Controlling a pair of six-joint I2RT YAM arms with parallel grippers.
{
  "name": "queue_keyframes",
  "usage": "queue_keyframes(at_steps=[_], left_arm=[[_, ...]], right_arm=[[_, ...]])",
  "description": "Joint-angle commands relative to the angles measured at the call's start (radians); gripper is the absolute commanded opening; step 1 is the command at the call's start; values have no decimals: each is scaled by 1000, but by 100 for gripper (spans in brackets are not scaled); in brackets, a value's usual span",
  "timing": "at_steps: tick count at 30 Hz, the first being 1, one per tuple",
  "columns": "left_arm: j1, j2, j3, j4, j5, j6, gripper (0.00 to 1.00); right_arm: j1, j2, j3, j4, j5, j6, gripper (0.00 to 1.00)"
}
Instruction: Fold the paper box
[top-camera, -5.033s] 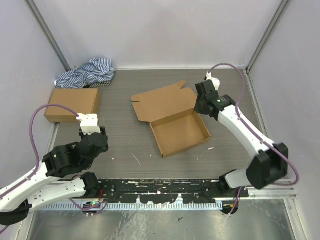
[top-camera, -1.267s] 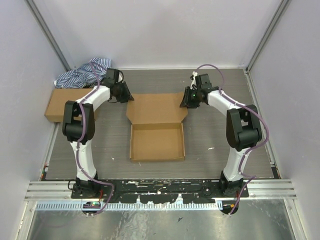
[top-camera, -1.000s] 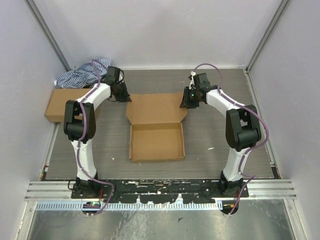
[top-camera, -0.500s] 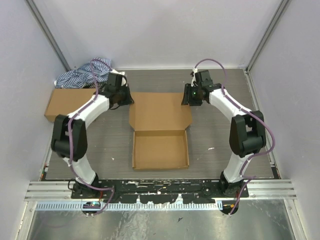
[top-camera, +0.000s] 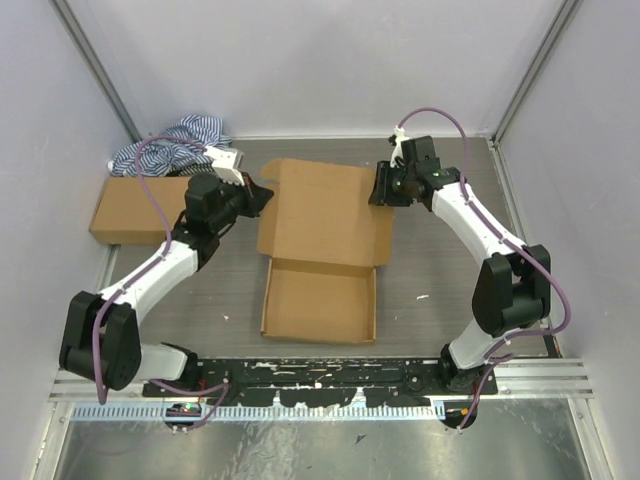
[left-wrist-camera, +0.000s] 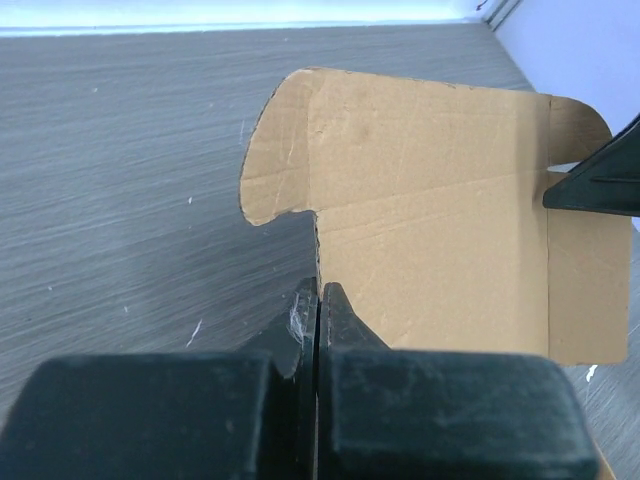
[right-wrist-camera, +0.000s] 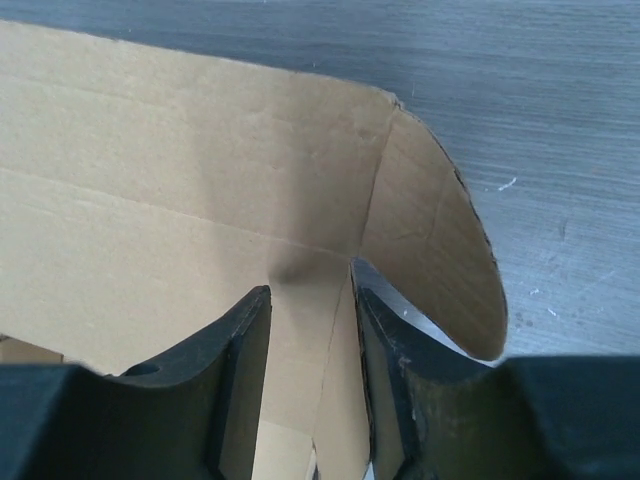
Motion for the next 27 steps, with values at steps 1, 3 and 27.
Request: queue_keyframes(at_steps=[1,3,27], left_arm=[[-15,-85,-54,191,27,41,0],[-30,-114,-59,181,7,61,0],[-141,-195,-7,5,-239,173,21]], right_arm=[[5,-102,-14,-17,-23,-21,40],[6,-116,-15,-45,-23,-24,33],[83,-172,53,-60,251,-17,1]])
